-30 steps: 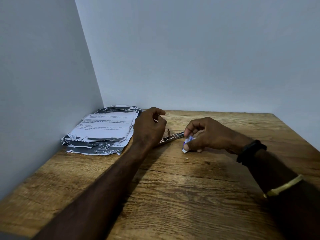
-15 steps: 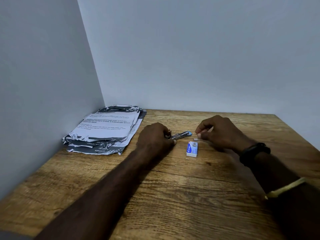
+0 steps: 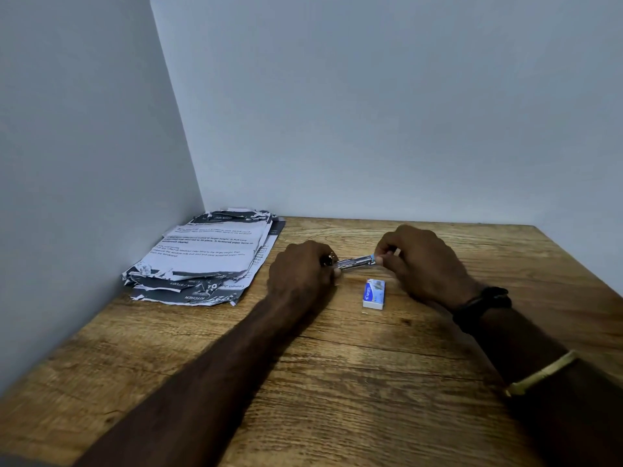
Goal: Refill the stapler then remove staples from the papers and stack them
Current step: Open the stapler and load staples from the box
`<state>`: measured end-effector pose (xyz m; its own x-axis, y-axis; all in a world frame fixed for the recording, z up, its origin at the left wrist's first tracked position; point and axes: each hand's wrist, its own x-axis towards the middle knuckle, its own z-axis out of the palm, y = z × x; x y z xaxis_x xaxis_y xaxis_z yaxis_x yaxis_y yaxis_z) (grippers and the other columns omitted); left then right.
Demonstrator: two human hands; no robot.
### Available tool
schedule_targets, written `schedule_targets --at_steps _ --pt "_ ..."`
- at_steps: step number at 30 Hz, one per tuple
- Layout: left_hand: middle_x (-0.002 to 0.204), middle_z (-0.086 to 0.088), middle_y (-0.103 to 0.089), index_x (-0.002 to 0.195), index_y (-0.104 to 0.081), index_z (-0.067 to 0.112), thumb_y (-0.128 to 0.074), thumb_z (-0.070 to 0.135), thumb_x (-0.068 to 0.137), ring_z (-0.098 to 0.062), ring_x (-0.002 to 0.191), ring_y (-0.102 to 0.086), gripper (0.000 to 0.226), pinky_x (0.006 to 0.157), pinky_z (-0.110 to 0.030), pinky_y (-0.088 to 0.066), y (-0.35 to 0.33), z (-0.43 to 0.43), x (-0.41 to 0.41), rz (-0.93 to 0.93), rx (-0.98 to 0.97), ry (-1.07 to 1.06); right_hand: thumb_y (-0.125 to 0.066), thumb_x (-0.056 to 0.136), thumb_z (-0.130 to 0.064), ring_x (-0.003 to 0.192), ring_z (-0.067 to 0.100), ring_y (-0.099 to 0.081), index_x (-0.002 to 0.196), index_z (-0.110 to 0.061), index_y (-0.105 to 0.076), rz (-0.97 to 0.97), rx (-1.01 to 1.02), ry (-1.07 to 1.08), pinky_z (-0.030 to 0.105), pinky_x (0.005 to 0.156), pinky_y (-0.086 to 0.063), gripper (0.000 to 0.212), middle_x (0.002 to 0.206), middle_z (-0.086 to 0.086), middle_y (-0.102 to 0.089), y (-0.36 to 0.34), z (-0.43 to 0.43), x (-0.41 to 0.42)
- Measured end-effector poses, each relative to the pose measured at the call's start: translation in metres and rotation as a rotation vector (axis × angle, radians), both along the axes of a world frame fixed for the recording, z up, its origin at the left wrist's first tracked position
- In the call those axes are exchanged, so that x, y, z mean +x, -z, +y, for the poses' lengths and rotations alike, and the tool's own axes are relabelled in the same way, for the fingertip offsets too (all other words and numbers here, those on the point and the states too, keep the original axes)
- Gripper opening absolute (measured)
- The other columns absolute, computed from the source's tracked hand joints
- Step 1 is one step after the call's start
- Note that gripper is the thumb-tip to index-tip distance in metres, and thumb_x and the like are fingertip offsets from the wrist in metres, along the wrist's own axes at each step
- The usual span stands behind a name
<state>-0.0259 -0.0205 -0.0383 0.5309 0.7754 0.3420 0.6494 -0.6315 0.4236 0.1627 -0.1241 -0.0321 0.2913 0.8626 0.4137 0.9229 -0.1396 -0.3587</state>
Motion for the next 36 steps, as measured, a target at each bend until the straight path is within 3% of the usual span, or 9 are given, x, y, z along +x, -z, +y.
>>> schedule_targets --at_steps 3,8,17,27,33,36 --pt "0.098 0.003 -0.078 0.102 -0.076 0.03 -0.074 0.042 0.083 -0.022 0.097 -0.069 0.023 0.08 -0.033 -0.054 -0.002 -0.002 0.001 -0.015 0.026 0.021 -0.066 0.095 -0.032 0.092 0.018 -0.059 0.094 -0.031 -0.069 -0.003 0.116 -0.079 0.042 0.08 -0.049 0.003 0.095 -0.008 -0.063 -0.005 -0.002 -0.008" --pt "0.097 0.005 -0.078 0.104 -0.077 0.033 -0.075 0.041 0.081 -0.019 0.092 -0.07 0.024 0.072 -0.029 -0.049 -0.003 -0.006 0.004 -0.063 0.115 0.052 -0.064 0.098 -0.031 0.097 0.019 -0.061 0.102 -0.027 -0.071 -0.106 0.104 -0.16 0.044 0.082 -0.05 0.009 0.103 -0.005 -0.064 -0.006 -0.003 -0.022" --pt "0.101 0.003 -0.077 0.105 -0.077 0.03 -0.072 0.041 0.083 -0.023 0.096 -0.069 0.025 0.08 -0.038 -0.055 -0.005 -0.008 0.005 -0.096 0.121 0.091 -0.061 0.099 -0.035 0.101 0.017 -0.058 0.106 -0.029 -0.073 -0.199 0.091 -0.12 0.038 0.076 -0.048 0.015 0.103 -0.006 -0.064 -0.009 -0.003 -0.024" --pt "0.102 0.002 -0.077 0.106 -0.077 0.029 -0.072 0.042 0.085 -0.024 0.098 -0.069 0.026 0.081 -0.04 -0.055 -0.006 -0.009 0.005 -0.137 0.152 0.094 -0.077 0.089 -0.03 0.096 0.02 -0.066 0.1 -0.026 -0.081 -0.074 0.113 -0.119 0.043 0.082 -0.052 0.013 0.099 -0.005 -0.074 -0.017 -0.004 -0.019" --pt "0.1 0.003 -0.077 0.105 -0.078 0.029 -0.074 0.042 0.084 -0.023 0.096 -0.069 0.026 0.08 -0.039 -0.055 -0.006 -0.008 0.004 -0.159 0.144 0.076 -0.082 0.084 -0.027 0.093 0.02 -0.066 0.115 -0.024 -0.077 -0.045 0.146 -0.159 0.045 0.084 -0.054 0.031 0.104 -0.002 -0.073 -0.012 -0.004 -0.018" --pt "0.1 0.003 -0.077 0.106 -0.078 0.029 -0.074 0.042 0.084 -0.023 0.096 -0.069 0.026 0.08 -0.036 -0.054 -0.007 -0.007 0.004 -0.166 0.14 0.072 -0.081 0.085 -0.024 0.098 0.02 -0.063 0.11 -0.025 -0.078 -0.075 0.155 -0.197 0.046 0.083 -0.053 0.026 0.104 -0.003 -0.07 -0.011 -0.003 -0.018"
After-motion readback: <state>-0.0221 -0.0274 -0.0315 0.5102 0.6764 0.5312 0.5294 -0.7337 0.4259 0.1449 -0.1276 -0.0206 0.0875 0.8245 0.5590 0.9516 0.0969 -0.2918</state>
